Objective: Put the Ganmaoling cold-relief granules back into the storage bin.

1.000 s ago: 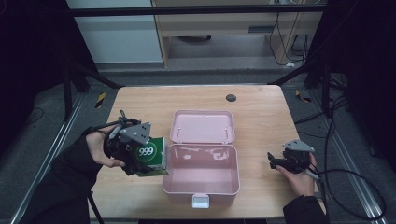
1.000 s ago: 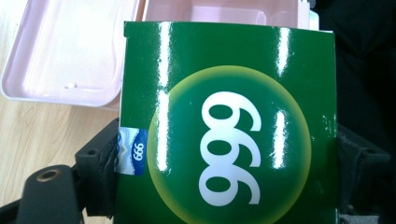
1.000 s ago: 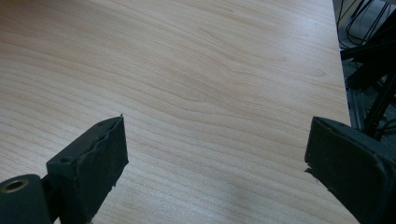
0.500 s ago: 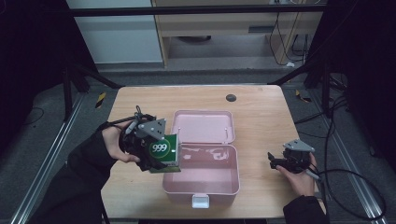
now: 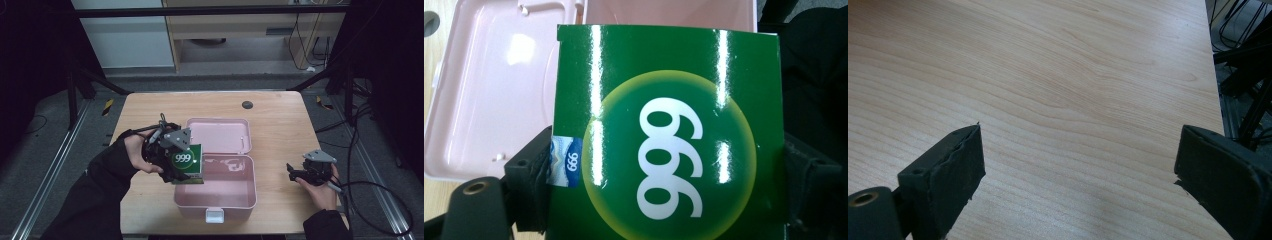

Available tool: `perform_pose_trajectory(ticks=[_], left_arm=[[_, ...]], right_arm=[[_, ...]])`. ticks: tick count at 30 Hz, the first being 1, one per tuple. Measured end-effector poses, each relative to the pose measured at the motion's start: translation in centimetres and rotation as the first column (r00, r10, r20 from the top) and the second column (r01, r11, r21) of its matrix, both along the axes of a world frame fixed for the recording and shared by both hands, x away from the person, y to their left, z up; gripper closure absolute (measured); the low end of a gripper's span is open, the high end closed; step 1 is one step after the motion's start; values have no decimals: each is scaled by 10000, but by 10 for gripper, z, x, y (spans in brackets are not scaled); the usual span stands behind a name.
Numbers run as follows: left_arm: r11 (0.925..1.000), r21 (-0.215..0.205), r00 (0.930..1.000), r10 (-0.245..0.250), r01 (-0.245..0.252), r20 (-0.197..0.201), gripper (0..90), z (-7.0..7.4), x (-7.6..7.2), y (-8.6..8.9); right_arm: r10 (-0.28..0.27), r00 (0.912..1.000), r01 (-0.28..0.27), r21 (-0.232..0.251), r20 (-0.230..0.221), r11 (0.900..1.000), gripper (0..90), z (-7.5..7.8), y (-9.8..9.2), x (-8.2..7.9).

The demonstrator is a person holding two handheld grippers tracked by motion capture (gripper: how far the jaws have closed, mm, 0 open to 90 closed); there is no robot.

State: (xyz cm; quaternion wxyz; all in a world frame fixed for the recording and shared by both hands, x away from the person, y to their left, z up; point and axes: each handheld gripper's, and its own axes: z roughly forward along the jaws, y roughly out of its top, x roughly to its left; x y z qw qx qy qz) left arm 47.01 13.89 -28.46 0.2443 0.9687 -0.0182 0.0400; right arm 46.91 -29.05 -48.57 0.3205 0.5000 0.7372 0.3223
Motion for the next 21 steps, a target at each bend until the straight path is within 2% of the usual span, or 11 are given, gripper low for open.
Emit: perform_pose_trajectory(ticks=[12, 21], left_arm=[[9997, 162, 9998, -205, 204, 63, 146, -12, 5, -14], [9993, 273, 9997, -249, 251, -70, 146, -26, 9, -19]], right_arm=[[44, 10000, -44, -38, -7, 10000, 62, 0, 0, 0], [57, 10000, -57, -39, -49, 10000, 62, -1, 1, 0]])
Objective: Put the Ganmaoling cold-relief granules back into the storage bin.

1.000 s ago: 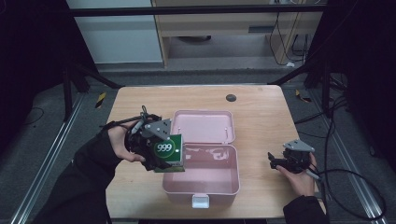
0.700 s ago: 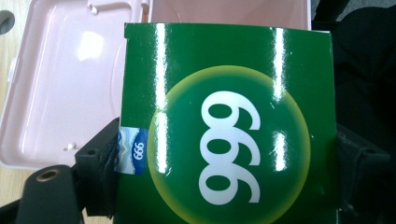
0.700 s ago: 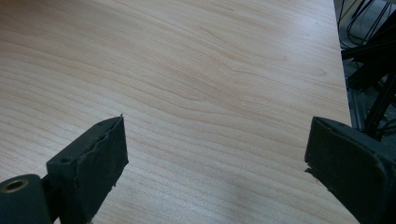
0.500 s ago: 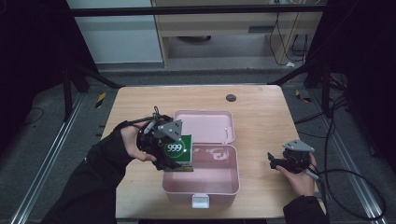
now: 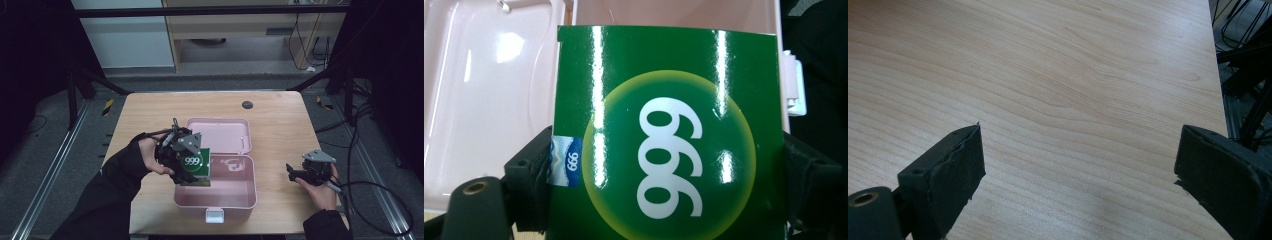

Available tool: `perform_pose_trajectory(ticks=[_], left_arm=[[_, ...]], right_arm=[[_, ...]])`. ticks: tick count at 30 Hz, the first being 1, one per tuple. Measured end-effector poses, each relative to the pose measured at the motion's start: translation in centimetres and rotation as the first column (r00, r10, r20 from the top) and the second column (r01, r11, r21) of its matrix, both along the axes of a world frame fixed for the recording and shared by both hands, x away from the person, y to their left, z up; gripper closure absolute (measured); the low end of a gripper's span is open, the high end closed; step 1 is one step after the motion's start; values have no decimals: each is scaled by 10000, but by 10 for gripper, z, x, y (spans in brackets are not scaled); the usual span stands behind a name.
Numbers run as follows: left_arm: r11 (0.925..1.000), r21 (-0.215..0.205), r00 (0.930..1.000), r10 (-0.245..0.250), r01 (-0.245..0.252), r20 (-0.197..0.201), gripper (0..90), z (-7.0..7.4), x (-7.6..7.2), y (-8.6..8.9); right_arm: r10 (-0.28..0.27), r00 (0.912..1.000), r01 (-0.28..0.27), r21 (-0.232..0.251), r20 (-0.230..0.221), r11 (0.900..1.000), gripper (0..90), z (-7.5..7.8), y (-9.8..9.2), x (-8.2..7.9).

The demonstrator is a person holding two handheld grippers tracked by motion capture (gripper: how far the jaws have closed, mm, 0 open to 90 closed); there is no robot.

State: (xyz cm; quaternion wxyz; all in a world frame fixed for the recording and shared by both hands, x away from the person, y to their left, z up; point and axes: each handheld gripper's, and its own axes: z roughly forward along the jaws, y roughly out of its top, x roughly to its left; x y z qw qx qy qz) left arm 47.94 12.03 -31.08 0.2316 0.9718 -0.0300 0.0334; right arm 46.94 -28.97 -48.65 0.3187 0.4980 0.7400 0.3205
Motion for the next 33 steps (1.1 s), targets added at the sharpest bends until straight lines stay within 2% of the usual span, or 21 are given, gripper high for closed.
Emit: perform_pose_trajectory(ticks=[17, 33], left_arm=[[9998, 165, 9997, 71, -67, -253, 146, -26, 3, 0], [9987, 514, 9991, 4, 18, -422, 146, -50, 7, -4]], right_arm=[[41, 10000, -41, -51, -7, 10000, 62, -1, 0, 1], [38, 10000, -38, -53, -58, 10000, 62, -1, 1, 1]])
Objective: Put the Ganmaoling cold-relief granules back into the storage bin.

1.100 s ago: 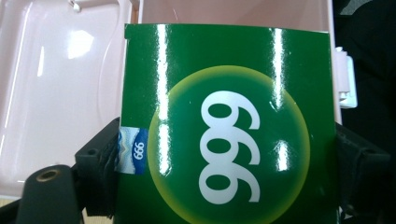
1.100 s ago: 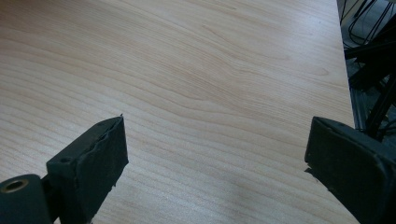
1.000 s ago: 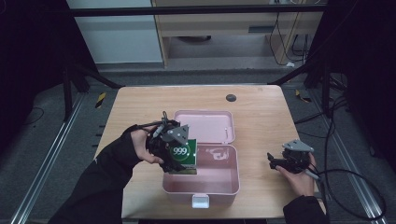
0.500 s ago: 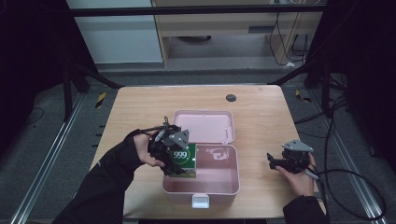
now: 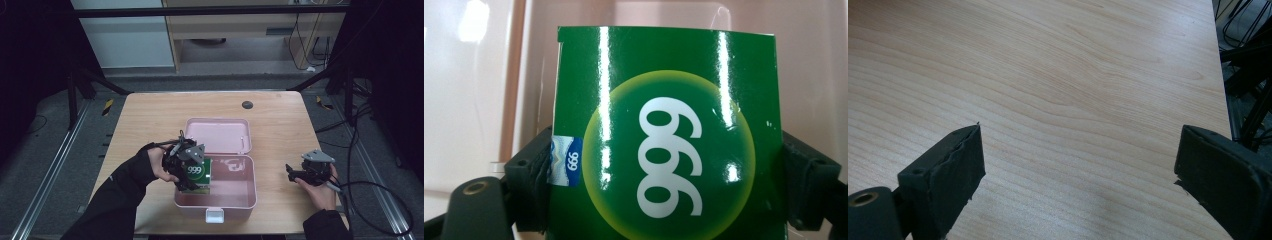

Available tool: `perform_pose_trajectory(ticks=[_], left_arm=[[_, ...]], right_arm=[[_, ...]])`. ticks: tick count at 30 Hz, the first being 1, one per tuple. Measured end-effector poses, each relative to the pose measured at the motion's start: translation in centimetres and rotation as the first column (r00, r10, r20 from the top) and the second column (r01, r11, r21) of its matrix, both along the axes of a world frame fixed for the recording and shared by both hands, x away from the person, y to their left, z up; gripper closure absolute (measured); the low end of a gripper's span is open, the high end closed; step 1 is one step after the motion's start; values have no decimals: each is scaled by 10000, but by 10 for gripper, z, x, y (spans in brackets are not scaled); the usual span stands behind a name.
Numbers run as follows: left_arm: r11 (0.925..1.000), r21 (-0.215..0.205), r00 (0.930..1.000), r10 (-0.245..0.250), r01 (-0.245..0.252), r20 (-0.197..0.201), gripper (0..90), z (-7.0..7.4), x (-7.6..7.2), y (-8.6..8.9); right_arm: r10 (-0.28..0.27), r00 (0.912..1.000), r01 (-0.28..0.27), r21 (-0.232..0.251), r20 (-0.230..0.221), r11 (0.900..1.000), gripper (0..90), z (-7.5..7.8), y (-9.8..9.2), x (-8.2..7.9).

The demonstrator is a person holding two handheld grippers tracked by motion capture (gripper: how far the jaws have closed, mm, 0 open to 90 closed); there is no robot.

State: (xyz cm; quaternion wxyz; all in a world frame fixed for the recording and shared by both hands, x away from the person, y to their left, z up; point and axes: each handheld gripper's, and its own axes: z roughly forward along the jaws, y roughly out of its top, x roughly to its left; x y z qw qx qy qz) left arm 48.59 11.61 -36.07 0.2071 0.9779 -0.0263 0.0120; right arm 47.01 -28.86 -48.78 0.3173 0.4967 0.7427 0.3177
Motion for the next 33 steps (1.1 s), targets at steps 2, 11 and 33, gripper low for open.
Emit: perform_pose_trajectory(ticks=[2, 11, 33], left_arm=[[10000, 56, 10000, 10, -10, -37, 146, -3, 0, 0], [9998, 191, 9999, 84, -81, -150, 145, -18, 0, -1], [9996, 231, 9997, 195, -191, -160, 120, -33, 0, 2]], right_arm=[[2, 10000, -2, -5, 9, 10000, 62, 0, 0, 0], [12, 10000, -12, -6, -13, 10000, 61, 0, 0, 0], [-3, 10000, 3, 9, -60, 10000, 48, 0, 0, 0]])
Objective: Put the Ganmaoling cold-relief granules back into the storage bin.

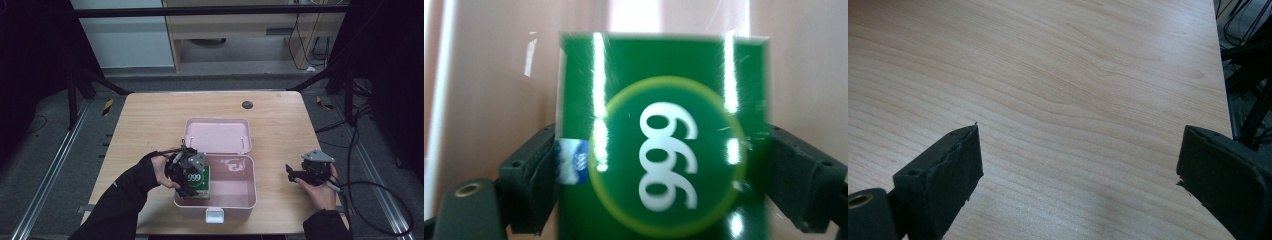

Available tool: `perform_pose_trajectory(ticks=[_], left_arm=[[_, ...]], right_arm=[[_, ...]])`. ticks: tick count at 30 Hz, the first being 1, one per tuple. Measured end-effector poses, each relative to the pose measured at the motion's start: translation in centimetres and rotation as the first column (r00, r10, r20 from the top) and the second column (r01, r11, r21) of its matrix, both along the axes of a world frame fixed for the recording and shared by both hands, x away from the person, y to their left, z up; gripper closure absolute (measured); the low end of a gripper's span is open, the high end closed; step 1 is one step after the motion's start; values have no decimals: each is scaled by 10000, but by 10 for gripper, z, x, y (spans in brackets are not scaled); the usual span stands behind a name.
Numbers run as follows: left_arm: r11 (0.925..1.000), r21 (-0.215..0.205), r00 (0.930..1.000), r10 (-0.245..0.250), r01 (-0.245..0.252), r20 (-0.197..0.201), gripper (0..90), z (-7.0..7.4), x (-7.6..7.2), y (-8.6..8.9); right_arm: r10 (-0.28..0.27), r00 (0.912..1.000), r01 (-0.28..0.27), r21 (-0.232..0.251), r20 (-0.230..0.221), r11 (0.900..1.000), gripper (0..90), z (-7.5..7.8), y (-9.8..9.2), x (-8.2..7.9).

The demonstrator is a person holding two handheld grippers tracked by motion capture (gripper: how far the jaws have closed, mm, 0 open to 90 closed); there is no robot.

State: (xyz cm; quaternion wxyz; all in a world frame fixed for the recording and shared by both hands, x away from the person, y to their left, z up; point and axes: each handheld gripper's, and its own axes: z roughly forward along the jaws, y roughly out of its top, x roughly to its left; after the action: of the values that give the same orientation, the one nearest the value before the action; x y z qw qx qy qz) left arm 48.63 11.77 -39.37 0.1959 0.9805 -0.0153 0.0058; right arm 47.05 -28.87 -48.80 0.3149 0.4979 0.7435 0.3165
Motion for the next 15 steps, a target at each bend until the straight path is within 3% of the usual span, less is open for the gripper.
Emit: perform_pose_trajectory(ticks=[6, 12, 15], left_arm=[[9983, -580, 9996, 130, -115, 259, 122, 17, -1, 7], [9899, -1407, 9988, 239, -178, 417, 166, 36, -6, 16], [9863, -1626, 9980, 354, -265, 520, 188, 44, -8, 21]], right_arm=[[15, 10000, -15, -30, -6, 10000, 48, 0, 0, 0], [-40, 10000, 40, -2, 14, 10000, 48, 0, -1, 0], [-69, 10000, 69, -6, 1, 10000, 48, 1, -1, 0]])
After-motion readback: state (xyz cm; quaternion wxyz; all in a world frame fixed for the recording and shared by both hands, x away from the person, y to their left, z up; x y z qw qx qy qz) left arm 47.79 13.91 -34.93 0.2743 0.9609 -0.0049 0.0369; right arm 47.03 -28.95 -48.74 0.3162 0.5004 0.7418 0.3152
